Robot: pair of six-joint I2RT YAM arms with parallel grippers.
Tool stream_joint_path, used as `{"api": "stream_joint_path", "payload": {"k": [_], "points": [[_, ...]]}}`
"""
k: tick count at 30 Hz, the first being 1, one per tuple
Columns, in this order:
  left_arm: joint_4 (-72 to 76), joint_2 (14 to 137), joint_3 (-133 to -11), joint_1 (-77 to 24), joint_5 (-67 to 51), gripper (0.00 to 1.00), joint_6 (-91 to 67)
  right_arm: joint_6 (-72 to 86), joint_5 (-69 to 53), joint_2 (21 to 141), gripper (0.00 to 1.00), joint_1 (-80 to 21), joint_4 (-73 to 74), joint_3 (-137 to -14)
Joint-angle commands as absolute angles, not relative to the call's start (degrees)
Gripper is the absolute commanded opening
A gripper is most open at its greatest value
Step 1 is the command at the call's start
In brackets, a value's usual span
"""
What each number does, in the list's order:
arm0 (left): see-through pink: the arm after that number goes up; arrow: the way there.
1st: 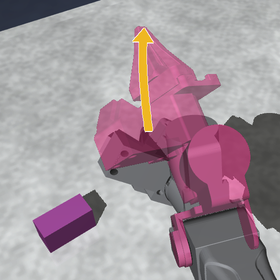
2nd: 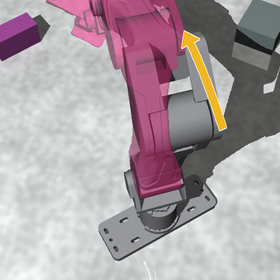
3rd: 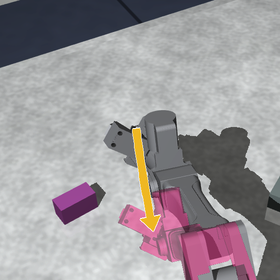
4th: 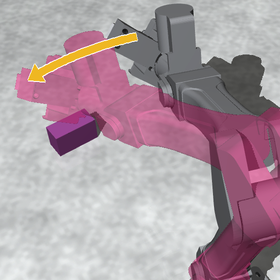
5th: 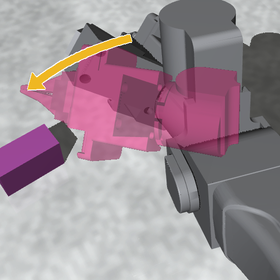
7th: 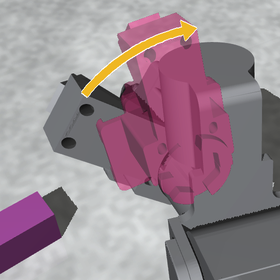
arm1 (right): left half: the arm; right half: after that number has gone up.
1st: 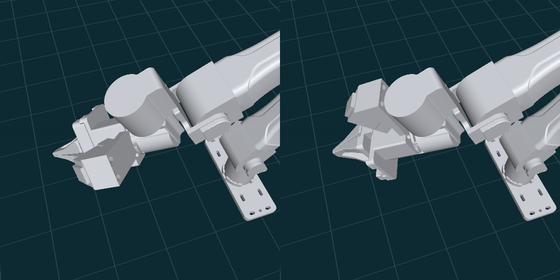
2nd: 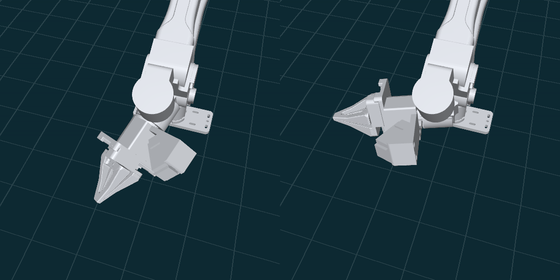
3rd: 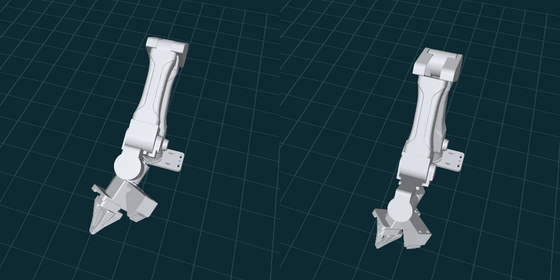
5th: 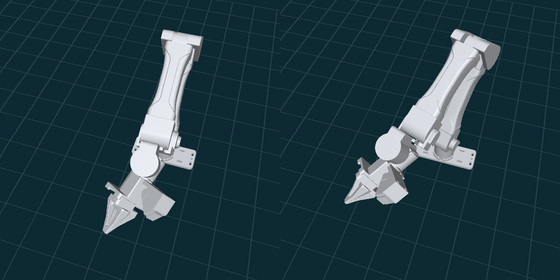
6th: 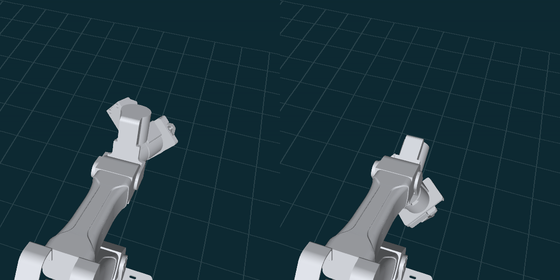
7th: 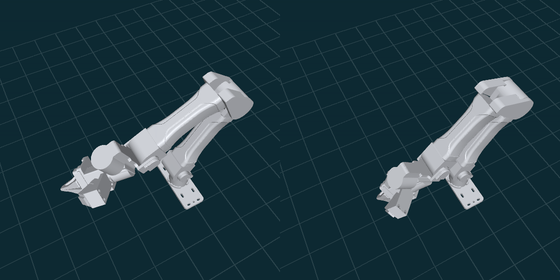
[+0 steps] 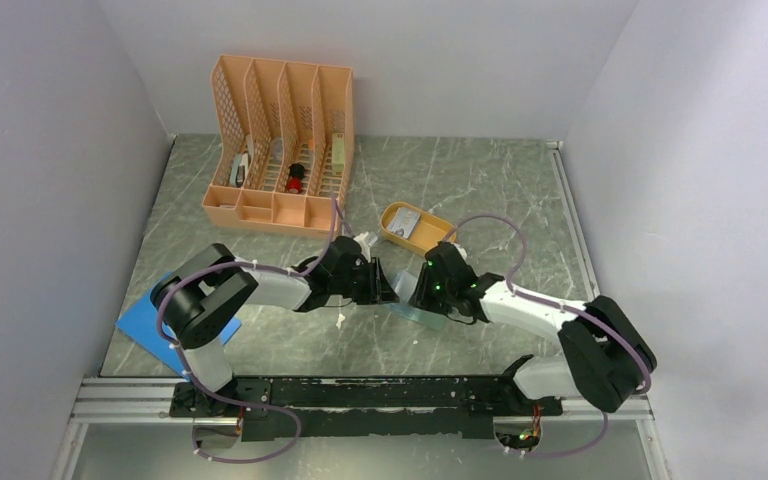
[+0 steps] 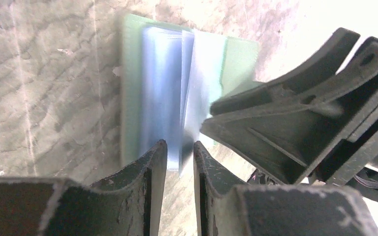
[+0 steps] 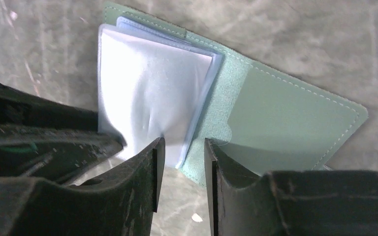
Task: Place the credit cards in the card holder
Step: Turn over the card slot in the card holder.
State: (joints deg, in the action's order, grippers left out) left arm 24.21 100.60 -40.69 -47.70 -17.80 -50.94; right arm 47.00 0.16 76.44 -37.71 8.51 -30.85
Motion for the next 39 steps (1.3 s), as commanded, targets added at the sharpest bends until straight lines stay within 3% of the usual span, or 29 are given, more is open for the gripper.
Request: {"api": "stream_joint_path", "payload": {"k": [1,6,14,22,30,39], "points": [[26.33,101.51,-42.53,-47.33,-16.89,0.31,-49.01,48.16,3.9,72.92,0.42,-38.12,19.08,-32.27],[26.55,101.68,-42.71,-47.37,-17.07,0.31,-48.74,48.05,1.71,71.28,0.5,-38.08,18.82,-34.53],[28.05,100.91,-41.99,-47.37,-18.16,0.32,-49.56,43.48,5.85,73.93,0.53,-37.27,20.63,-35.17],[21.32,88.55,-35.37,-47.33,-8.52,0.36,-50.48,42.99,-5.44,80.02,0.54,-35.6,12.96,-33.17],[6.43,75.56,-30.49,-46.06,1.67,0.51,-50.78,43.79,-14.31,85.49,0.49,-36.17,3.73,-32.14],[4.65,80.35,-30.77,-38.96,-3.96,0.53,-48.81,43.03,-16.62,91.38,0.43,-37.22,-0.53,-32.31]]}}
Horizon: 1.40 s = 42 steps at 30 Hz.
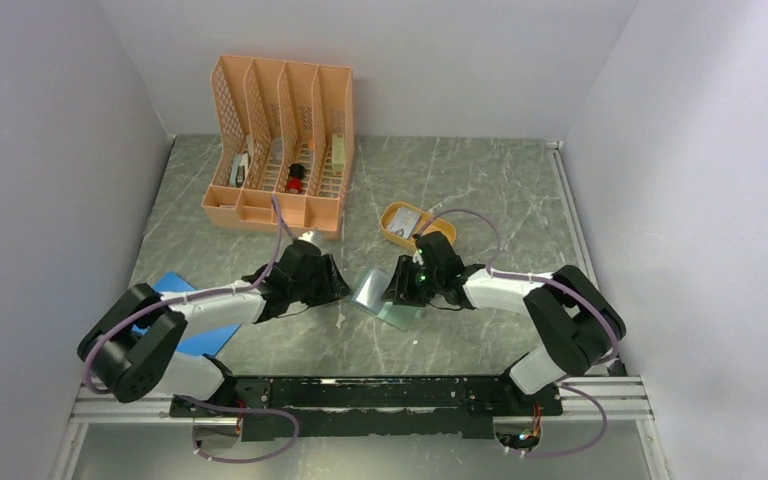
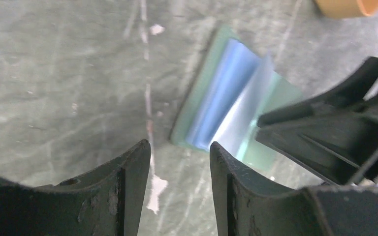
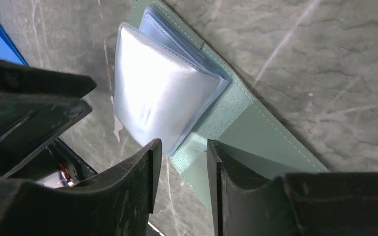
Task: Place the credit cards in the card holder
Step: Turn over the card slot in the card holder.
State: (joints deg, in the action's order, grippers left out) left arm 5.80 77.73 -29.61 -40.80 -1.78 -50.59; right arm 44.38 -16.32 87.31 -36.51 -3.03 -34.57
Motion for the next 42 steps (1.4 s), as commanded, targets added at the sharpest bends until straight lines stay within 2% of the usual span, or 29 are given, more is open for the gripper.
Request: {"api": "stream_joint_path", "payload": {"k": [1,11,22,28,39,42], "points": [[4.94,81.27,-31.29,-38.53,-4.6,0.53,-48.59,42.84,-16.93,91.94,0.43,-37.25,-1.52,-32.33],[9.87,89.7,-33.21,-36.73,-13.27,0.5,-47.1,41.18,-18.16,95.06,0.4,-37.25,-2.79,-33.3],[34.72,89.54,-24.78,-36.65,-27.43,0.25,-53.6,40.82,-19.83,96.81,0.39,-37.21,-4.97,-33.88],[36.57,87.23,-24.27,-36.74,-29.4,0.18,-53.3,41.07,-20.52,97.61,0.38,-37.25,-6.33,-34.1],[40.78,86.47,-23.72,-38.5,-33.58,0.14,-53.45,41.48,-21.91,97.85,0.38,-37.25,-8.52,-34.5],[39.71,85.38,-23.85,-38.67,-32.87,0.06,-53.13,41.48,-21.56,97.04,0.39,-37.24,-7.23,-34.73]]}}
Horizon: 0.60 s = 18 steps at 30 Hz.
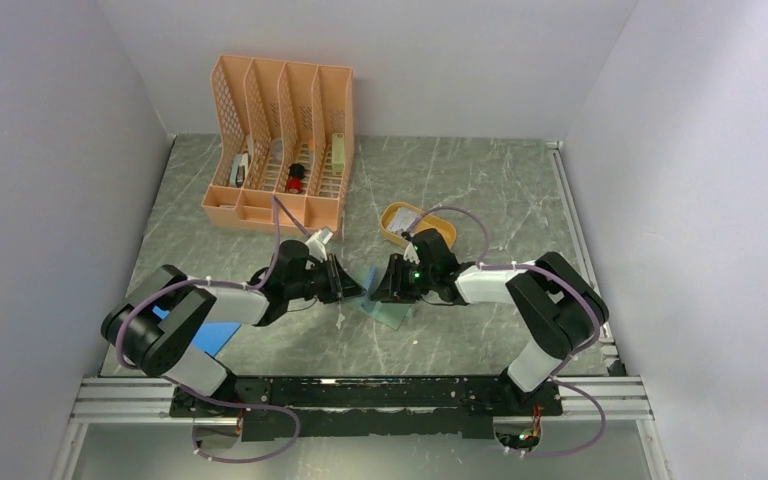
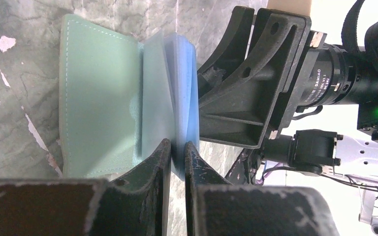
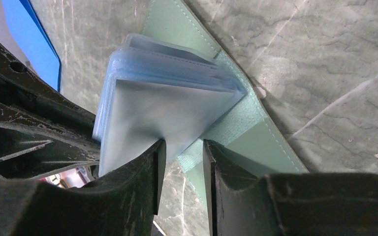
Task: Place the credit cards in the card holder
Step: Turn over the card slot in the card holder.
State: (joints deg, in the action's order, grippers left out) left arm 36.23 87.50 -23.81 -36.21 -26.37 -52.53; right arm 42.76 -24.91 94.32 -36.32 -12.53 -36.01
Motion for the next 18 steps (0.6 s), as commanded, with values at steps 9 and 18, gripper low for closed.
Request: {"api": "stream_joint_path", "payload": {"k": [9,18], "points": [[16.71,74.42,-28.28,-39.28,-18.8,0.05,-46.31,41.51,-17.1,85.52,0.51,-37.26,1.49,-33.5],[-5.34,66.79,-32.91,-44.02,-3.75,0.05,-44.23,45.7,-21.21,76.05,0.53,-37.46,-2.29,-33.38]]}}
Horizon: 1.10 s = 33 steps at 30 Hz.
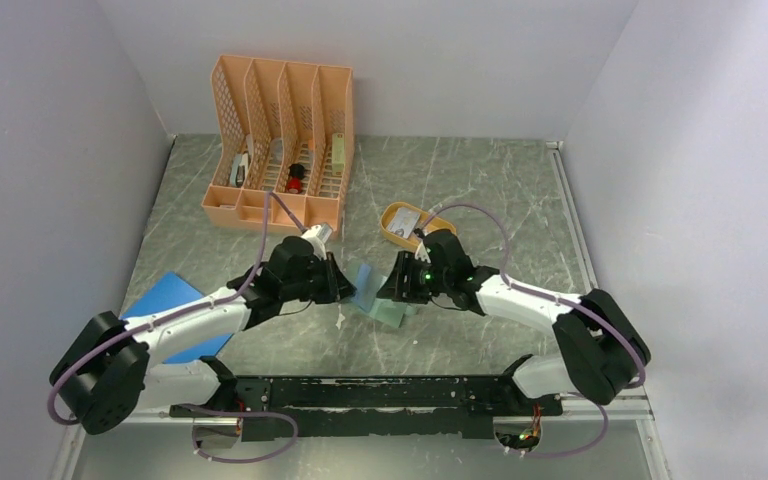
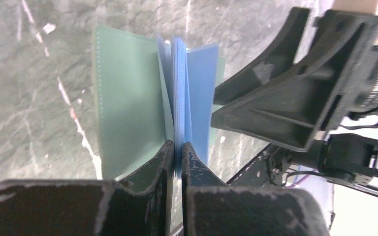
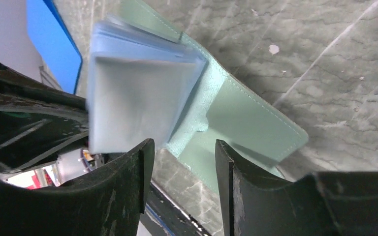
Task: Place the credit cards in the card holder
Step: Turn over the card slot in the card holder.
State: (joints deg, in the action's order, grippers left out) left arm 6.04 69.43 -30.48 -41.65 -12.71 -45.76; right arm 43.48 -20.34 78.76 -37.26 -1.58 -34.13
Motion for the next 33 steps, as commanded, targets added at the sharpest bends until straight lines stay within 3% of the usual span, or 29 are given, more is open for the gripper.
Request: {"api": "stream_joint_path", "payload": {"k": [1,9,18,33], "points": [[-7.06,65.74,-32.95,-44.55,-1.96,0.05,-44.6,46.19,-21.67,75.5,0.53,-37.51,-2.87,-33.42],[-14.89,59.04,-32.53,-46.48,8.21,0.05,-47.73,48.34,-22.85,73.84,0.58,-38.42,-3.79,-35.14],[-14.65,64.03,-34.73,-53.02,13.66,0.05,-46.61,55.02,-20.82,83.65,0.61,-45.44,-5.55,-41.34],[-11.62,64.32,-34.01,-54.64,14.0,0.05,-44.06,55.46,-15.92,96.15,0.62,-47.19,3.65,-52.52]]}}
